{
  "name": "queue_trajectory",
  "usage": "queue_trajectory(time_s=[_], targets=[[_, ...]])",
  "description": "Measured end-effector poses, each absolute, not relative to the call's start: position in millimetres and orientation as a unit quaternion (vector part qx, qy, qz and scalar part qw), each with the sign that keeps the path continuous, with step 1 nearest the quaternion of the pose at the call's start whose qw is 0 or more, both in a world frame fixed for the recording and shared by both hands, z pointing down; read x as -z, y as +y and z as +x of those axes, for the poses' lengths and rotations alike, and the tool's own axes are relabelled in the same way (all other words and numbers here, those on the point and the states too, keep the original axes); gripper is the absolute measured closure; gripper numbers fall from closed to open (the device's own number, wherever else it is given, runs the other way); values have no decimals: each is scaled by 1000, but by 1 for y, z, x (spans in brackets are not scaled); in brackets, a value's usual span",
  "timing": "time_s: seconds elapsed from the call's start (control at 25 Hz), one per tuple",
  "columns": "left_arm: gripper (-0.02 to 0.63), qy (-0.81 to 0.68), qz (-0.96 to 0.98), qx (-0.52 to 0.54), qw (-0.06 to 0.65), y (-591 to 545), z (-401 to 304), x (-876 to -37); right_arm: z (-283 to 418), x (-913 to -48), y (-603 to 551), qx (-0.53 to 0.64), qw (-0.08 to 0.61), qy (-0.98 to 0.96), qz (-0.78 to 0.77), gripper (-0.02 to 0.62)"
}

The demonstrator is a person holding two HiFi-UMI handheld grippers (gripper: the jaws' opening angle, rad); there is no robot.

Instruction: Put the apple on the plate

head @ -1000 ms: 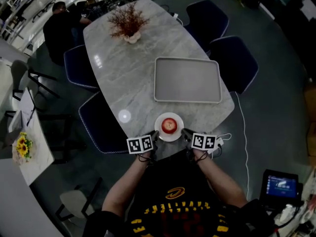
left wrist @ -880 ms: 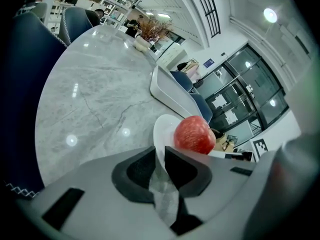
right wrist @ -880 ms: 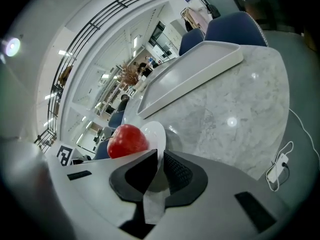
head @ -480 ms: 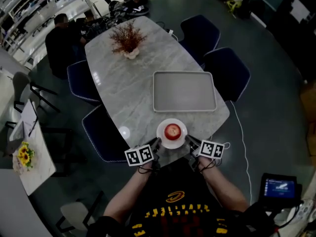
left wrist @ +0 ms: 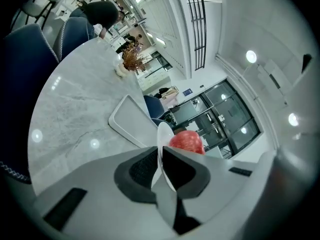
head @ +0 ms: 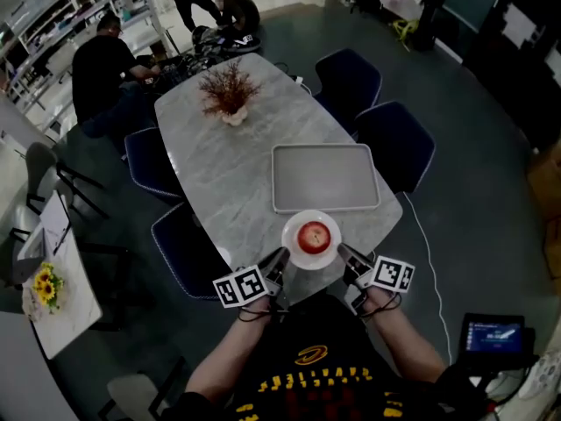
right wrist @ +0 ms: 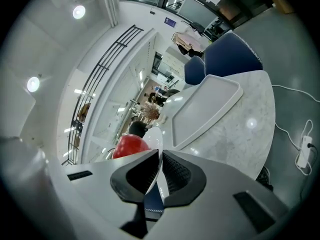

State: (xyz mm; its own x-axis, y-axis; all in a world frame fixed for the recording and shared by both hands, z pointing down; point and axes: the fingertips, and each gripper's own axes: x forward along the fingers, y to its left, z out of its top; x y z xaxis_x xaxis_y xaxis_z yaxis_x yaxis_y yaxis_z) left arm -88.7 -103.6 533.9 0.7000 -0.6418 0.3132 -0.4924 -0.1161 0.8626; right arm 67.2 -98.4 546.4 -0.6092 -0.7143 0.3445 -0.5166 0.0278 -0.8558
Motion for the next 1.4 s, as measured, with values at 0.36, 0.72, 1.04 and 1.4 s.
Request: queue_trajectory(time_s=[0.36, 0.72, 1.04, 1.4], targets=[[584, -335, 753, 135, 550, -131, -73, -477, 94, -501, -116, 543, 126, 692, -458, 566], [586, -313, 762, 154, 546, -158, -66, -443, 104, -476, -142, 526, 148, 703, -456, 566], [586, -316, 759, 156, 547, -198, -44, -442, 120, -463, -191, 497, 155, 740, -426, 566], [586, -326, 749, 154, 556, -247, -20, -455, 147, -481, -238, 527, 150, 716, -432, 566]])
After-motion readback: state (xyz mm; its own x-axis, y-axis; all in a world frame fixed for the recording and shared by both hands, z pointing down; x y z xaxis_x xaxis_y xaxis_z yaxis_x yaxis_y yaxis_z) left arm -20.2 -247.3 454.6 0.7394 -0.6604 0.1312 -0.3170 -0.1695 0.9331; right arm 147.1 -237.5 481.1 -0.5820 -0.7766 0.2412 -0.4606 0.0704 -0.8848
